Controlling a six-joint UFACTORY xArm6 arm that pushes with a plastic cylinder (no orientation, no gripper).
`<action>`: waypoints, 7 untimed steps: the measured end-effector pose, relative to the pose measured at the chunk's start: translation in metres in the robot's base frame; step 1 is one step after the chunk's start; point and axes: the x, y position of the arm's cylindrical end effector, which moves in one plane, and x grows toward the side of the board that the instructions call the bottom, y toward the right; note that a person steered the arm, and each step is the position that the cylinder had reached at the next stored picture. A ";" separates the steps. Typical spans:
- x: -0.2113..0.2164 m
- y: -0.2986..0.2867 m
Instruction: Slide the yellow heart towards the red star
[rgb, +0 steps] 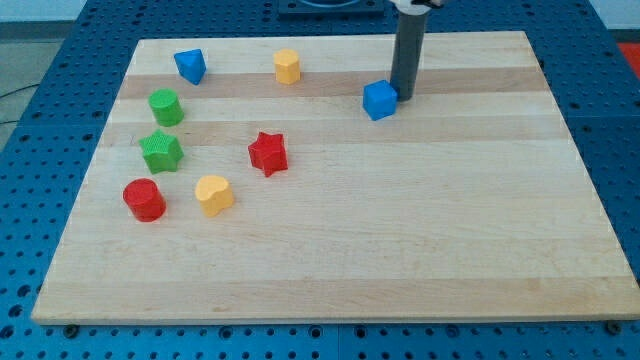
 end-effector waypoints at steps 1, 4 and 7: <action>0.020 0.004; 0.055 -0.056; 0.225 -0.130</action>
